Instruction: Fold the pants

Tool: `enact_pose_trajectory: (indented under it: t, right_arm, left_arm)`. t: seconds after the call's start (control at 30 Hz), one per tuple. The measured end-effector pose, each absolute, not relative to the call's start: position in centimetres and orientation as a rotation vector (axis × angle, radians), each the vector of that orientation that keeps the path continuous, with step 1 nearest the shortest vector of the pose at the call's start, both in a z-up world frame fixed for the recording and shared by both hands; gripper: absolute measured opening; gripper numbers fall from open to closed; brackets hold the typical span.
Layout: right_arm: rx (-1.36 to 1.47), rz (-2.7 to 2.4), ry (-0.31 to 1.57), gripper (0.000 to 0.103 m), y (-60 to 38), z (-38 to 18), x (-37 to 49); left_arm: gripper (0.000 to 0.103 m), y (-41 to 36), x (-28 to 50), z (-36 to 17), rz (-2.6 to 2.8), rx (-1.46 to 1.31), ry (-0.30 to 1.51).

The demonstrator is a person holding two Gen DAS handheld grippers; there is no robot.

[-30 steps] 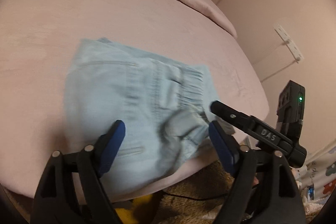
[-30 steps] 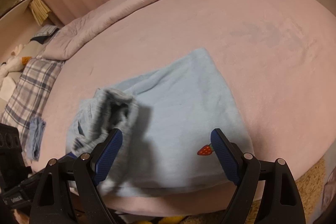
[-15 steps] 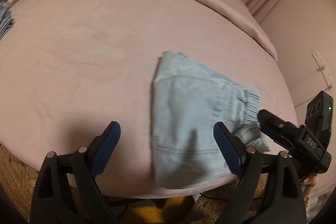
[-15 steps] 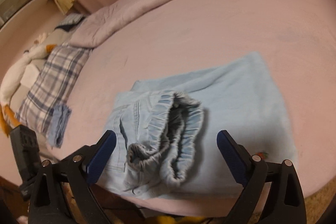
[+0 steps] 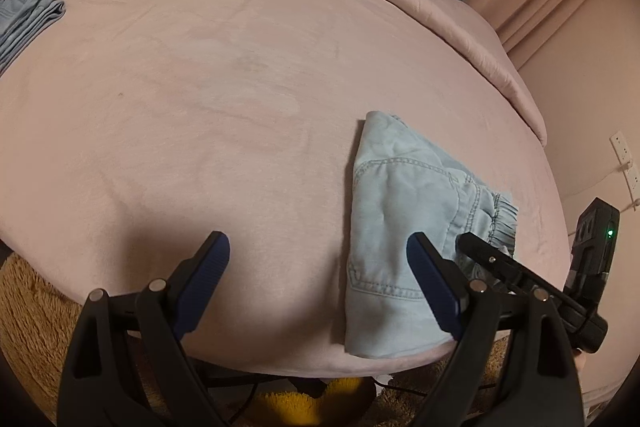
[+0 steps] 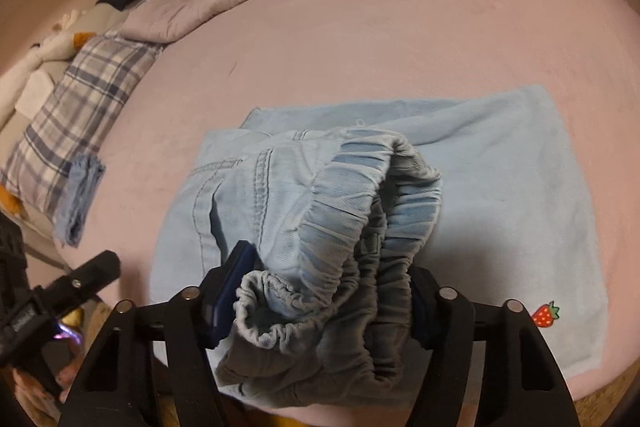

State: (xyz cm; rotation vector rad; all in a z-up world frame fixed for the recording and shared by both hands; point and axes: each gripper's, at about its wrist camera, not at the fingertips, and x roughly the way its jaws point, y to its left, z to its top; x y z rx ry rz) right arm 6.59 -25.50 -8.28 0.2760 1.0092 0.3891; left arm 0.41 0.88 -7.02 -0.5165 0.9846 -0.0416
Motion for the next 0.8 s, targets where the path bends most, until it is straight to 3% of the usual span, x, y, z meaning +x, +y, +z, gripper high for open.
enact_pose_trajectory:
  t: [0.33,0.8]
  right_arm:
    - [0.251,0.379,0.953,0.044,-25.8,-7.3,6.5]
    - [0.243,0.429,0.836,0.037,-25.4,-4.2,5.7]
  left_arm:
    - [0.090,1.4,0.4,-6.8,-0.045,-0.541,0.982]
    - [0.090,1.5,0.4,-6.8,-0.040,-0.547,0.992]
